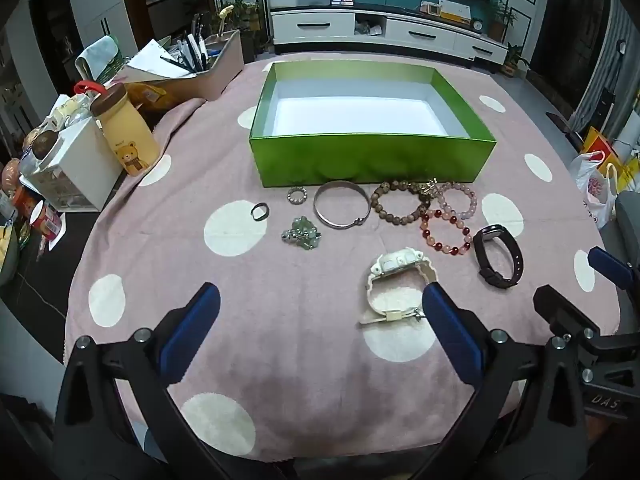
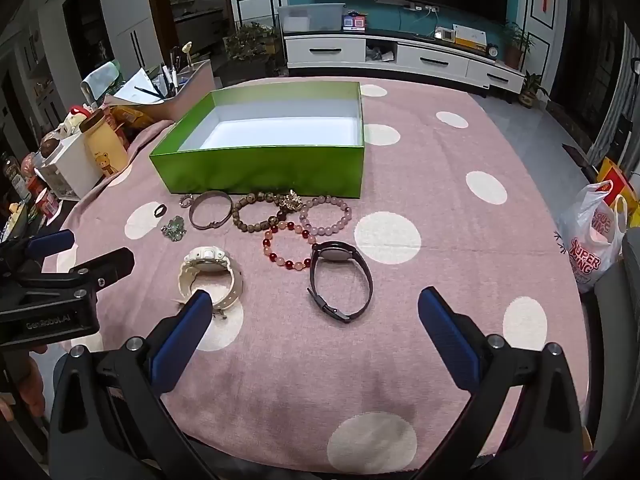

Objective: Organize jewelry

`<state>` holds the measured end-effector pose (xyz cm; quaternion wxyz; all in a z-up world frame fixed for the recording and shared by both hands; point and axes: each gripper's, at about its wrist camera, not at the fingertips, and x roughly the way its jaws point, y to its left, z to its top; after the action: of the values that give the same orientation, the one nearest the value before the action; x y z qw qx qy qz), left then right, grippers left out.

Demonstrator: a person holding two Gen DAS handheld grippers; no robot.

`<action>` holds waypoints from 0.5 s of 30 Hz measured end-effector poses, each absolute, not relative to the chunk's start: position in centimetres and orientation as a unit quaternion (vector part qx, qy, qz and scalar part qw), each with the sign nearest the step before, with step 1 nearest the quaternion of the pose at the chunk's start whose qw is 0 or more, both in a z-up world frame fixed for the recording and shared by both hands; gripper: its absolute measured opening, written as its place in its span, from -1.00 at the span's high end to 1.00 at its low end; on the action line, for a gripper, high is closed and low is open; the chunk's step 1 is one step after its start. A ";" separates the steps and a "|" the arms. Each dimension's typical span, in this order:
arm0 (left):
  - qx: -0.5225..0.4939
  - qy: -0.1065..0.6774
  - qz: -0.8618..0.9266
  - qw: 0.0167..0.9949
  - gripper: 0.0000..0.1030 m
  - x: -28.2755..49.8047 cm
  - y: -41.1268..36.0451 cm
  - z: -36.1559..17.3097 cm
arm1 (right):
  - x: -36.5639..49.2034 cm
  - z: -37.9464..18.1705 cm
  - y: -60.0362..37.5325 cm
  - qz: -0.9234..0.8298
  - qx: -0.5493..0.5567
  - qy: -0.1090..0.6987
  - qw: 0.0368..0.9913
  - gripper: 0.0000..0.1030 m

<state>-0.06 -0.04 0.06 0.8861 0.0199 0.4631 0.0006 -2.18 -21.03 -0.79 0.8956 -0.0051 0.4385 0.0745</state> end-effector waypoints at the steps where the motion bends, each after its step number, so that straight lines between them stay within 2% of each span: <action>1: 0.022 0.461 0.003 0.887 -0.96 -0.1 -0.1 0.1 | -2.1 -0.8 -21.0 0.074 -0.005 0.439 0.896 -0.97; 15: 0.023 0.471 -0.004 0.882 -0.96 0.0 0.2 -0.3 | -1.9 -1.1 -20.5 0.075 -0.012 0.438 0.896 -0.97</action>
<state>0.04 0.18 -0.30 0.8816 0.0227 0.4714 -0.0037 -1.85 -20.47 -1.06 0.8957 -0.0116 0.4381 0.0751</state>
